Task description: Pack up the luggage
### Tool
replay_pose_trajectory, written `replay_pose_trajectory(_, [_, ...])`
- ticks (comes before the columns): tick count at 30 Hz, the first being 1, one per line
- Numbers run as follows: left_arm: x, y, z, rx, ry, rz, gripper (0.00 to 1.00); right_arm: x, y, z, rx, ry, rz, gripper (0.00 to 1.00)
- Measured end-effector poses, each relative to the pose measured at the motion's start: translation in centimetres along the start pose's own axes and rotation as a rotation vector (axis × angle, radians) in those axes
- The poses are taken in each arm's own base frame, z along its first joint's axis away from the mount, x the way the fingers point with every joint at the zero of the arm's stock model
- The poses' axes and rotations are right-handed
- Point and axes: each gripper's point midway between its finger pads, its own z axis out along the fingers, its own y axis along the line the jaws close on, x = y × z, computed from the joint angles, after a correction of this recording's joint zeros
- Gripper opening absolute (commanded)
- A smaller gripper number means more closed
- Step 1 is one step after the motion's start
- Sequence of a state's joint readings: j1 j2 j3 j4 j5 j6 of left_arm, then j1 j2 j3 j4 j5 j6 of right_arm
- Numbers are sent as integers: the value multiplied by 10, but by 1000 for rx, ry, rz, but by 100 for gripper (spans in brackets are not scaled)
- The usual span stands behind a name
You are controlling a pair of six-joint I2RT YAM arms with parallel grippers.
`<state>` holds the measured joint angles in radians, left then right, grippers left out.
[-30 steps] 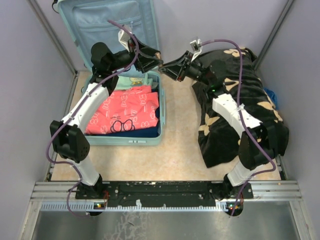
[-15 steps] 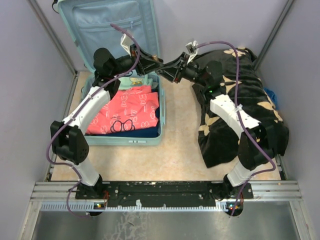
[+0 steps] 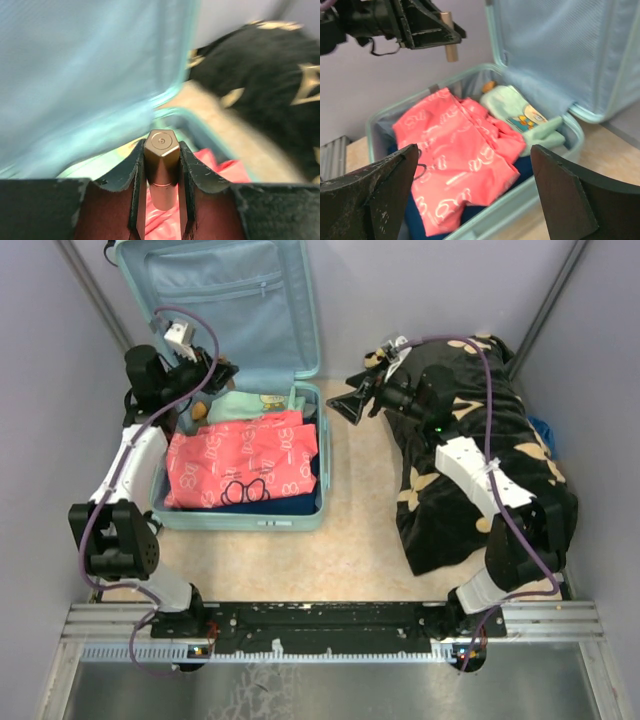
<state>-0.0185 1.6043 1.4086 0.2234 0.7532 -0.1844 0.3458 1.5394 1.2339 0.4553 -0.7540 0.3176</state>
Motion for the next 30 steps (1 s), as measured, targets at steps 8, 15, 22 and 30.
replay_pose_trajectory(8, [80, 114, -40, -499, 294, 142, 6, 24, -27, -17, 111, 97, -56, 97])
replay_pose_trajectory(15, [155, 177, -65, -696, 537, 145, 10, 44, -40, -25, 172, 174, -82, 97])
replay_pose_trajectory(22, [167, 208, -70, -770, 610, 150, 50, 57, -56, -33, 257, 223, -83, 92])
replay_pose_trajectory(30, [154, 205, -69, -725, 616, 124, 85, 105, -79, -22, 314, 318, -19, 82])
